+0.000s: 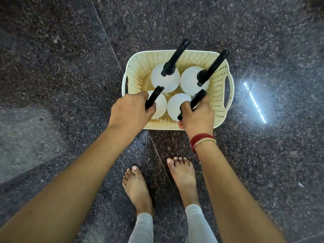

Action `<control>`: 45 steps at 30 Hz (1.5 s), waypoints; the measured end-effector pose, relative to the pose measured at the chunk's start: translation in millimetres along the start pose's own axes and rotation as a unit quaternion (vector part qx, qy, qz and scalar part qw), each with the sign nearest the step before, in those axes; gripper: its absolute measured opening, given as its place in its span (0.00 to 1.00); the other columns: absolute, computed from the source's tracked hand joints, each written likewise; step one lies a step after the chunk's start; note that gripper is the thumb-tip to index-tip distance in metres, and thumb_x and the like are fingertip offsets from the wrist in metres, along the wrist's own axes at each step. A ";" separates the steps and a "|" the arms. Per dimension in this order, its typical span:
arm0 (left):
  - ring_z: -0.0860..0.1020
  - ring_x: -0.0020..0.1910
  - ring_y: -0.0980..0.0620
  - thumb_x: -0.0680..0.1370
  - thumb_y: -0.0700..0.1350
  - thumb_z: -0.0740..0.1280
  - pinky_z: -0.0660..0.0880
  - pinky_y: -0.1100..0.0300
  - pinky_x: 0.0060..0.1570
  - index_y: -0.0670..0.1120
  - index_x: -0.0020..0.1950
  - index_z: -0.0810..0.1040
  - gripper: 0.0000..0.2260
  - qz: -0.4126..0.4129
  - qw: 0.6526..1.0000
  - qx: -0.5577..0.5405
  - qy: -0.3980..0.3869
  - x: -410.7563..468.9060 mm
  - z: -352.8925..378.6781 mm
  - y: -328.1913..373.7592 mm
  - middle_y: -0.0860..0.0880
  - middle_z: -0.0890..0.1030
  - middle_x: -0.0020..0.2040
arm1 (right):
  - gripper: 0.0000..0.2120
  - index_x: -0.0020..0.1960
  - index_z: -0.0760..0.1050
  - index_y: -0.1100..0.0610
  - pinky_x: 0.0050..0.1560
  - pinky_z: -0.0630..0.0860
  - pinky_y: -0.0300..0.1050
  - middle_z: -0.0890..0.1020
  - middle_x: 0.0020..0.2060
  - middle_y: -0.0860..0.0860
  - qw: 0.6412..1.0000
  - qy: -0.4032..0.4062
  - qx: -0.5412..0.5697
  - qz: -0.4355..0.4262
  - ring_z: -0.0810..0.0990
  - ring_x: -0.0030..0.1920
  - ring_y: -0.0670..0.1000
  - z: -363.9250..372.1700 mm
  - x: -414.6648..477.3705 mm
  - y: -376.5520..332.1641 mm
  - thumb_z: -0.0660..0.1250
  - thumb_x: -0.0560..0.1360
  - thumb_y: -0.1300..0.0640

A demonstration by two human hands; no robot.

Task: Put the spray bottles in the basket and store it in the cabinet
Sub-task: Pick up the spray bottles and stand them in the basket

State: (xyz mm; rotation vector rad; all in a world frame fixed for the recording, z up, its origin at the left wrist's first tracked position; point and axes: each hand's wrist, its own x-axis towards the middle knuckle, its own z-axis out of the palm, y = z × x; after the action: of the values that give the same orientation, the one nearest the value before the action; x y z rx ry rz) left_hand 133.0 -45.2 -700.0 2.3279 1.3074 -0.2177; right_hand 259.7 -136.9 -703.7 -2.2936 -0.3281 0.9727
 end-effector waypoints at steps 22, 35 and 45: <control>0.76 0.54 0.37 0.78 0.47 0.61 0.71 0.49 0.46 0.45 0.64 0.69 0.15 -0.004 1.000 0.000 -0.026 121.0 -9.1 63.3 0.40 0.75 0.58 | 0.08 0.43 0.68 0.52 0.25 0.80 0.51 0.77 0.39 0.53 0.996 -0.004 0.076 0.034 0.81 0.38 0.57 -25.5 118.4 -38.3 0.55 0.72 0.49; 0.77 0.52 0.37 0.80 0.55 0.59 0.65 0.50 0.38 0.41 0.63 0.67 0.20 0.045 0.999 0.030 -0.008 109.3 -9.4 57.4 0.41 0.68 0.62 | 0.05 0.41 0.67 0.40 0.29 0.80 0.48 0.81 0.37 0.49 0.976 -0.079 0.204 0.002 0.82 0.29 0.53 -30.5 101.0 -24.7 0.63 0.73 0.44; 0.76 0.52 0.38 0.78 0.60 0.59 0.64 0.53 0.38 0.41 0.63 0.66 0.24 0.056 0.998 -0.020 -0.003 108.4 -9.7 35.2 0.41 0.69 0.62 | 0.14 0.54 0.67 0.52 0.33 0.80 0.39 0.75 0.42 0.49 0.963 -0.125 0.237 0.027 0.82 0.33 0.51 -48.1 85.4 -32.0 0.66 0.76 0.66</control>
State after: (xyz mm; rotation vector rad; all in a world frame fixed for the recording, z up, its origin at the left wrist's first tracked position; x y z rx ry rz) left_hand 219.8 26.9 -718.6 2.3570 1.1633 -0.1614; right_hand 354.1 -95.6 -705.8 -1.7571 -0.1149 1.2240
